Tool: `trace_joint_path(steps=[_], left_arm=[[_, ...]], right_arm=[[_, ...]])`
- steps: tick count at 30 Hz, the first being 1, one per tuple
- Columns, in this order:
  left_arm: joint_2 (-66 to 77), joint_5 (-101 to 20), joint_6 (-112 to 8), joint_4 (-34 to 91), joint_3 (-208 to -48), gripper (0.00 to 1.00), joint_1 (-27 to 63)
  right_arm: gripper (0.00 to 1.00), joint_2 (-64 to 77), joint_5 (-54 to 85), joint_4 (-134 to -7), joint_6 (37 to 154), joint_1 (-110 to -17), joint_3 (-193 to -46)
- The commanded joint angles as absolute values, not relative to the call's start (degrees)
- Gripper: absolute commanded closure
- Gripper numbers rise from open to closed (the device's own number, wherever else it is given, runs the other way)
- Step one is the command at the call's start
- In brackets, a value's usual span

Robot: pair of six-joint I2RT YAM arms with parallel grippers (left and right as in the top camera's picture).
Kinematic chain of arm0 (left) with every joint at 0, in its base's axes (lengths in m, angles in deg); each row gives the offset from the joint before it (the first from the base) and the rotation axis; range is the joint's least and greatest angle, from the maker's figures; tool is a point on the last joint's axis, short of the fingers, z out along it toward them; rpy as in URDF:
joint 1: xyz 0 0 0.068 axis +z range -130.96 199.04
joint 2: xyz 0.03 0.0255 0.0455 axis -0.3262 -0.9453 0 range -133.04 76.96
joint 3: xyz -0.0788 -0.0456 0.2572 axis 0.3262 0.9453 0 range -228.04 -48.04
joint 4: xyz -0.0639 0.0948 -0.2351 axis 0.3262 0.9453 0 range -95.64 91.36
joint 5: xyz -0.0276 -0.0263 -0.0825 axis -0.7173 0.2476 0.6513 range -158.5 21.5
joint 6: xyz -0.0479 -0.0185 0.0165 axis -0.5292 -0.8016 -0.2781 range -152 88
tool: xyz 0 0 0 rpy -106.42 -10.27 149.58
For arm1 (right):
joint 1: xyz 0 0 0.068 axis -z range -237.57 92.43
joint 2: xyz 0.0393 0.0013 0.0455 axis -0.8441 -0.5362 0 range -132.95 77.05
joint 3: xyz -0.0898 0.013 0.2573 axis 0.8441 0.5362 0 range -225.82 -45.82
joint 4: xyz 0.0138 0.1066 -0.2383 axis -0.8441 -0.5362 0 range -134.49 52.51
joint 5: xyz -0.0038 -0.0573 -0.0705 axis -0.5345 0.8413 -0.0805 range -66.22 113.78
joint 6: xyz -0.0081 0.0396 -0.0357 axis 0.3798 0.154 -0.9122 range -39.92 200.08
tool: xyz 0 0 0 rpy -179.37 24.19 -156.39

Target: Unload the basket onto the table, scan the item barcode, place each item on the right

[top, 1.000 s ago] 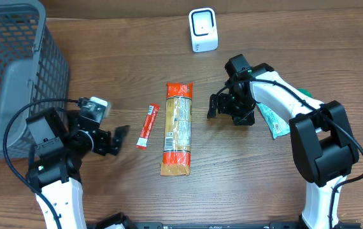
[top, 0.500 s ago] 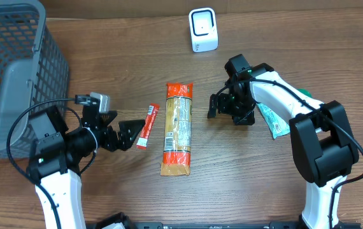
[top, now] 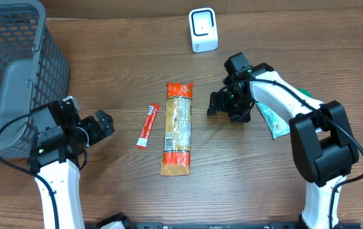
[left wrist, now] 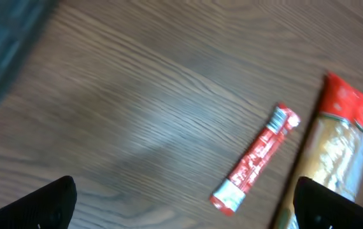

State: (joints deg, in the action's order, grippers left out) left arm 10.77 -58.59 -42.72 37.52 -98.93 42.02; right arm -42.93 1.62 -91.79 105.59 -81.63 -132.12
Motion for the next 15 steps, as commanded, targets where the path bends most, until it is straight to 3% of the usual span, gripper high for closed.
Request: trace_joint_path(steps=[1, 3, 7, 15], left_arm=[[10.1, -62.5, -48.8, 37.1, -99.7, 0.0, 42.2], [9.8, -62.5, -49.4, 37.1, -99.7, 0.0, 42.2], [9.1, -62.6, -49.4, 37.2, -99.7, 0.0, 42.2], [9.0, -62.6, -49.4, 37.2, -99.7, 0.0, 42.2]], right_arm=[[0.16, -42.6, -1.7, -95.3, 105.7, -83.6, -139.8], [0.11, -42.6, -0.1, -99.3, 105.8, -85.0, -145.5], [0.1, -42.6, 9.1, -103.9, 109.9, -89.0, -154.9], [0.02, -42.8, 25.1, -99.6, 120.9, -97.4, -152.6]])
